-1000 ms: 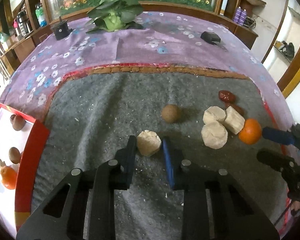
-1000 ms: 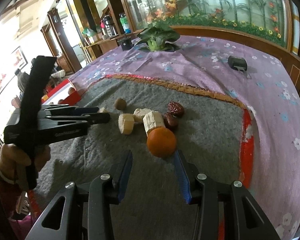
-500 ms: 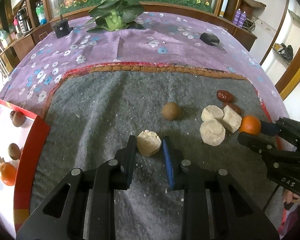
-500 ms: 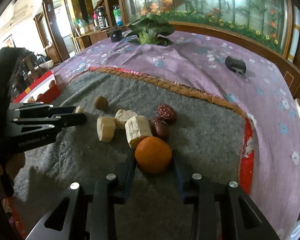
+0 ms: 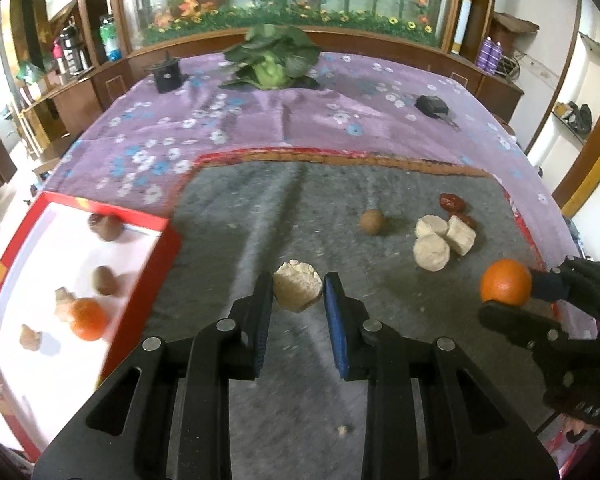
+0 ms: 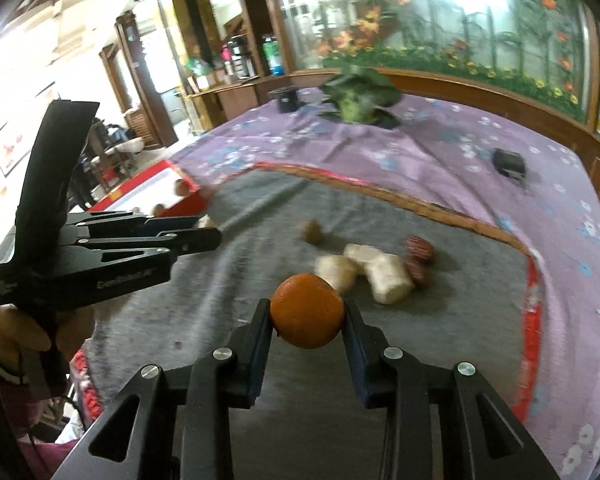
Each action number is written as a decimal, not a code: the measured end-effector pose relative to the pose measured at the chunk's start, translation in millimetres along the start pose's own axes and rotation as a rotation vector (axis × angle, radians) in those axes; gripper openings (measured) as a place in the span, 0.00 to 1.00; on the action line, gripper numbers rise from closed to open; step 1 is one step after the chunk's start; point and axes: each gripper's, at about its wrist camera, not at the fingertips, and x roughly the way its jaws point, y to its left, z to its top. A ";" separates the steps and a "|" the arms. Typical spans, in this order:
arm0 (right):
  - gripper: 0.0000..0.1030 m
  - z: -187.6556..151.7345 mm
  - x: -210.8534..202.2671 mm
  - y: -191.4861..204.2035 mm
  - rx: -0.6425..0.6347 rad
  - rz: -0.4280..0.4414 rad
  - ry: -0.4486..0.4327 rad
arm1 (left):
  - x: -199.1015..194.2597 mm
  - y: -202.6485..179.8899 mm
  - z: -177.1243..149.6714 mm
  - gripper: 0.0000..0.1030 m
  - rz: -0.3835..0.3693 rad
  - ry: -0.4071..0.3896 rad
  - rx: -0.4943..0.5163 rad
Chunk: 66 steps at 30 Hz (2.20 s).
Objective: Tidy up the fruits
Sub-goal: 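Carry the beige piece and the mandarin over the tray with both tools, then open both tools to drop the beige piece and mandarin into the tray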
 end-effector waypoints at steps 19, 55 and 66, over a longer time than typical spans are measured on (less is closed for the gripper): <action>0.33 48.2 59.8 108.1 -0.158 0.151 0.034 | -32.1 105.6 -16.9 0.24 0.150 -0.029 -0.170; 0.33 124.5 186.2 143.8 -0.187 0.158 0.148 | -13.0 179.3 -39.7 0.25 0.244 0.089 -0.297; 0.41 117.1 160.4 148.9 -0.221 0.150 0.129 | -18.5 181.0 -39.0 0.55 0.251 0.083 -0.338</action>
